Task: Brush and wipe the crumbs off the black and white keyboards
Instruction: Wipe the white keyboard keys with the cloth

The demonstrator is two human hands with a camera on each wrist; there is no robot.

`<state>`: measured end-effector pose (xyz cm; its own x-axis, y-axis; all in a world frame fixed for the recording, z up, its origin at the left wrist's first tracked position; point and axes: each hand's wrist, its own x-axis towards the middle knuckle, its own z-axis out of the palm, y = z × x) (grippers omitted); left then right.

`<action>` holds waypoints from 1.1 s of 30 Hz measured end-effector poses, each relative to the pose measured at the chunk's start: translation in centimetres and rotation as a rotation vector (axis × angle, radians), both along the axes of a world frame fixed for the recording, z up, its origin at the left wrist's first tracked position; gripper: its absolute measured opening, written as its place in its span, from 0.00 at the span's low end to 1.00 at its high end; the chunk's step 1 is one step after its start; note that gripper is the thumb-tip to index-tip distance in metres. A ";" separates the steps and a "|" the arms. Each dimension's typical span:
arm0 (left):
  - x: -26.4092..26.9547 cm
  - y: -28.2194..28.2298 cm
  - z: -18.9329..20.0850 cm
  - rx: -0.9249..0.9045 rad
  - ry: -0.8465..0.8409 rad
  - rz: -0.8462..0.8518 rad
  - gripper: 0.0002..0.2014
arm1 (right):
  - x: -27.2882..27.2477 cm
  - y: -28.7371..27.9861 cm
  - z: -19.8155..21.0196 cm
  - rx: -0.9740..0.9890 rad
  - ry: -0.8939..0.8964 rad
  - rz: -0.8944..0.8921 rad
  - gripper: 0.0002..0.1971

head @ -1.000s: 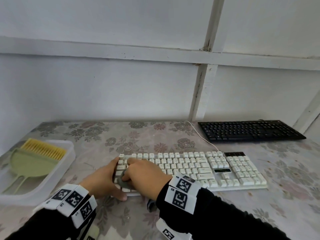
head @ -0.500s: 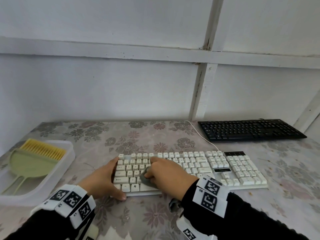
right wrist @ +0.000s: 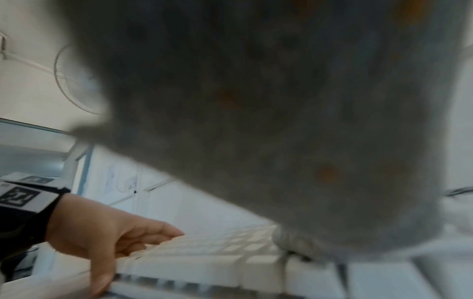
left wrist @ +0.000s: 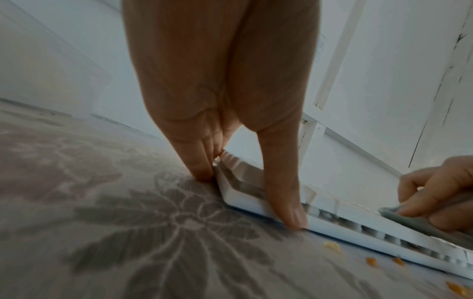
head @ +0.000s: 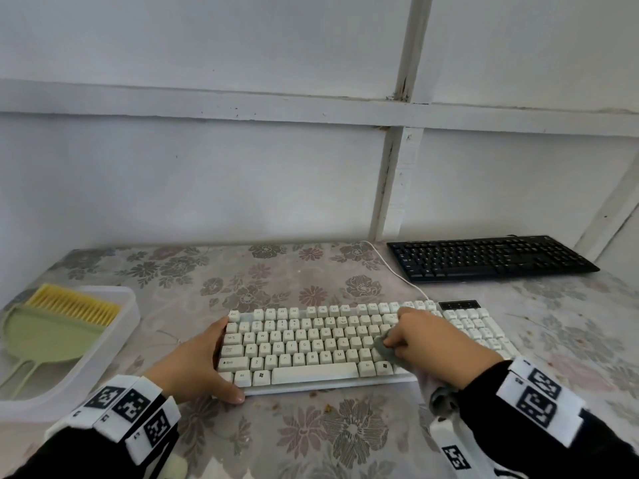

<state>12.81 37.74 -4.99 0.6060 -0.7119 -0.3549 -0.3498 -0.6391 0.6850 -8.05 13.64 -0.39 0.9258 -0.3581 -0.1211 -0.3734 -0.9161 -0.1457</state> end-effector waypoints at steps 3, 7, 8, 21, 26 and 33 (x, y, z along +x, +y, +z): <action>0.1 0.0 -0.2 0.009 -0.007 -0.004 0.62 | 0.2 0.3 1.2 0.037 -0.018 0.012 0.11; -0.1 0.0 0.0 0.017 -0.022 -0.003 0.61 | 4.1 5.3 2.5 0.135 -0.173 0.185 0.11; -0.1 0.0 0.0 0.024 -0.025 -0.001 0.61 | 5.5 6.9 2.4 0.138 -0.178 0.227 0.11; 0.2 0.0 -0.5 -0.005 -0.028 0.004 0.62 | 9.3 10.4 -2.0 0.076 -0.174 0.280 0.13; 0.3 0.1 -0.4 0.021 -0.027 -0.002 0.63 | 6.0 6.7 -1.8 0.074 -0.140 0.207 0.12; 0.3 0.0 -0.5 0.016 -0.021 -0.009 0.63 | 3.6 4.0 0.1 0.051 -0.041 0.108 0.12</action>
